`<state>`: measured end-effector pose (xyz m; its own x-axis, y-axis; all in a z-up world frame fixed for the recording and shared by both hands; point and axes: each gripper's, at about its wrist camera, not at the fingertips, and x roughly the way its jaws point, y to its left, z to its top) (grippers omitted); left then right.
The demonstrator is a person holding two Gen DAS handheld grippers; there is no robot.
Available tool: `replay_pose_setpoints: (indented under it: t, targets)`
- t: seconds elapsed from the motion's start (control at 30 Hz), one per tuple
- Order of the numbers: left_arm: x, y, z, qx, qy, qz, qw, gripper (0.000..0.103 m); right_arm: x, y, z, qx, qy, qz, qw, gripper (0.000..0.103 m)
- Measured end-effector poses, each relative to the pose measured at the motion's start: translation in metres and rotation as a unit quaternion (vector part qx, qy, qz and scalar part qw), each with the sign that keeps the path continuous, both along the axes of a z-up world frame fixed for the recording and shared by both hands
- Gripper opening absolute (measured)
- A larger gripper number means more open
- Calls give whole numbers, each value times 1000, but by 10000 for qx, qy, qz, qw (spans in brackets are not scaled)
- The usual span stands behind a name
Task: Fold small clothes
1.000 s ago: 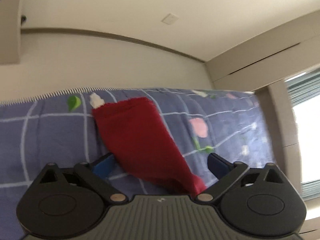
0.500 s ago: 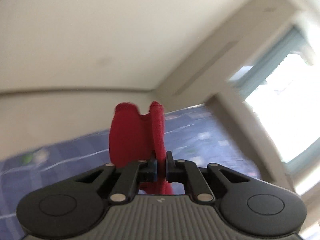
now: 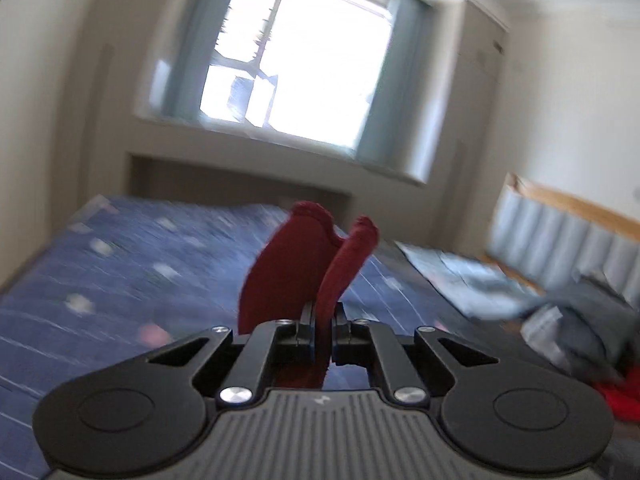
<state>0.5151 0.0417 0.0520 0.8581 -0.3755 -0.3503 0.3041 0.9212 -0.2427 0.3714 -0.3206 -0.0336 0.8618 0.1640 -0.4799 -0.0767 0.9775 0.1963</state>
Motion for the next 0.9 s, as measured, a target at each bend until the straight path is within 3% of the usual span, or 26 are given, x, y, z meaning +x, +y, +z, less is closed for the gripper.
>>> replay_pose_setpoints:
  t: [0.1,0.13,0.27,0.33,0.37,0.4,0.57,0.6,0.77,0.9]
  targets:
    - [6,-51,-55,34,401,-490,9980,6,2,-32,-11,-117,185,-390,9990,102]
    - [-9,-62,-70,12,542,-581,9968,6,3,-41,-14,-139,263,-476,9984,102]
    - [-27,-98,-129,376,1088,-976,9886,8,6,-64,-26,113,468,-550,9973,102]
    - [-35,-107,-144,514,1246,-1147,9842,17,10,-66,-29,259,507,-443,9974,102]
    - [-38,-108,-147,547,1318,-1231,9821,29,13,-66,-29,301,506,-359,9976,102]
    - [-42,-108,-149,548,1368,-1267,9809,48,17,-63,-29,323,494,-271,9979,102]
    - [-64,-78,-123,168,1368,-1180,9834,94,48,-38,-22,546,421,358,9970,102]
    - [-68,-69,-116,156,1346,-1084,9848,99,57,-31,-21,617,445,503,9958,102]
    - [-78,-29,-95,344,1336,-726,9878,102,99,9,-19,758,566,1045,9900,98]
    - [-78,17,-94,404,1380,165,9895,102,131,37,-32,515,855,1257,9870,84]
